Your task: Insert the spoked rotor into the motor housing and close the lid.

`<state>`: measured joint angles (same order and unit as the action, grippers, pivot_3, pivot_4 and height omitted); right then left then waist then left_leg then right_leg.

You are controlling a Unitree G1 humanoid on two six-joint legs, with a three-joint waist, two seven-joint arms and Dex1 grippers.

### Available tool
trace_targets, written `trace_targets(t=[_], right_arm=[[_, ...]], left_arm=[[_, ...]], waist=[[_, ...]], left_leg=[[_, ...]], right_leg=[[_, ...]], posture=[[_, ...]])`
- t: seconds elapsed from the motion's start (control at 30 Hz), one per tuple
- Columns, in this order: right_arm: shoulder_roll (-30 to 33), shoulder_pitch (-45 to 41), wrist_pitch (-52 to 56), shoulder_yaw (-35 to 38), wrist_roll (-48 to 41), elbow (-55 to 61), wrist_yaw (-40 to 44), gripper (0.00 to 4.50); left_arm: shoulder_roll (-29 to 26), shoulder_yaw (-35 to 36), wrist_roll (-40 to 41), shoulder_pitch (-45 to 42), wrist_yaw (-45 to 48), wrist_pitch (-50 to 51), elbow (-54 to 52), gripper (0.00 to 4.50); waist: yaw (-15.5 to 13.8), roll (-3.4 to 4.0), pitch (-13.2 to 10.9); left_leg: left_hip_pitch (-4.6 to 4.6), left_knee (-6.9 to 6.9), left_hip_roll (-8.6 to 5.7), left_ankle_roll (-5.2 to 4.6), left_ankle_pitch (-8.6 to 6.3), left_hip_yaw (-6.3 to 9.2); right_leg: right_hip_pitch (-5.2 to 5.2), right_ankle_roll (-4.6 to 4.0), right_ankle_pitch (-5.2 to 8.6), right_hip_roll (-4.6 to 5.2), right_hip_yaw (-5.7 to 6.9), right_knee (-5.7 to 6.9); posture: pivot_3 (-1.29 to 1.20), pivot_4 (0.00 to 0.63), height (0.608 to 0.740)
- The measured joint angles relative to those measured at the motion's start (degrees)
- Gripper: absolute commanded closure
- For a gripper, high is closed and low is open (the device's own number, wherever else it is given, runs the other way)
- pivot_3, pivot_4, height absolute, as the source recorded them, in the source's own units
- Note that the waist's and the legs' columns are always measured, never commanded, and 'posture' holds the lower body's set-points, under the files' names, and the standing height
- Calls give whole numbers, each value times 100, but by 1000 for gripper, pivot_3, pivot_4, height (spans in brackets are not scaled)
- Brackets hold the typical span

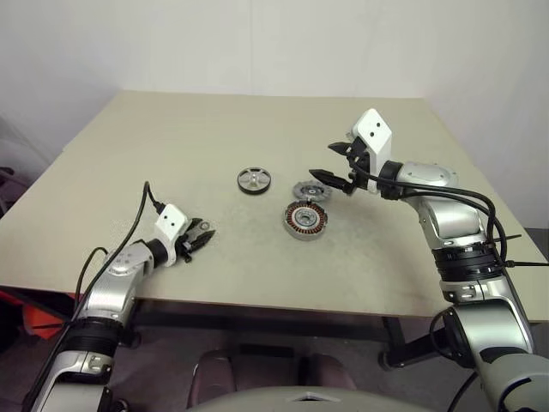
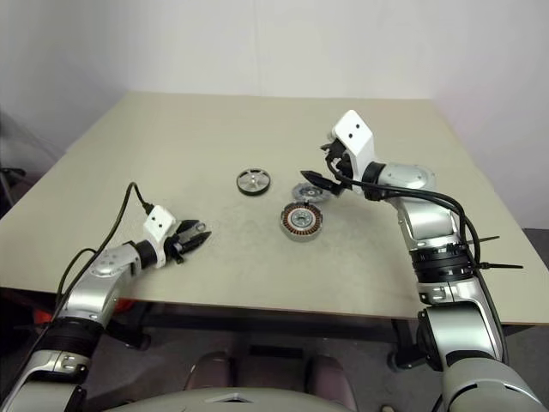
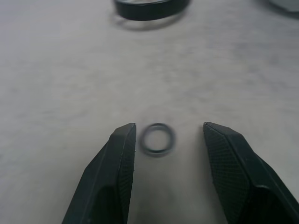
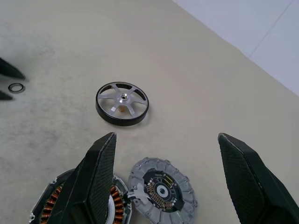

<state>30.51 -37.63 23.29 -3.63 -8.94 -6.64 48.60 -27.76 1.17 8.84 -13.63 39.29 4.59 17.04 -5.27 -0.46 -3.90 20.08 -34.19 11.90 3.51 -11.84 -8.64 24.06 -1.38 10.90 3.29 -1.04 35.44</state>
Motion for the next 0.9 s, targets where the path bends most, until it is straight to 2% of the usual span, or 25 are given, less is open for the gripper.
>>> trace_targets(t=[0.23,0.6,0.9], right_arm=[[2,-33,-44,-1,1,-36,4,597],[23,-40,-75,-2,9,-42,5,597],[42,-40,-76,-1,10,-42,5,597]], left_arm=[[0,86,-12,-66,-89,16,79,2142],[-161,-127,63,107,524,365,-347,2142],[-160,-123,57,127,481,459,-390,2142]], waist=[[-3,0,0],[-2,0,0],[-2,0,0]], left_leg=[[9,1,-1,-6,-4,0],[7,2,0,-7,-4,0],[5,2,-1,-7,-4,0]], right_leg=[[1,-4,2,1,1,-12],[1,-5,4,1,1,-11],[0,-4,4,1,1,-10]], posture=[[0,0,740],[0,0,740],[0,0,740]])
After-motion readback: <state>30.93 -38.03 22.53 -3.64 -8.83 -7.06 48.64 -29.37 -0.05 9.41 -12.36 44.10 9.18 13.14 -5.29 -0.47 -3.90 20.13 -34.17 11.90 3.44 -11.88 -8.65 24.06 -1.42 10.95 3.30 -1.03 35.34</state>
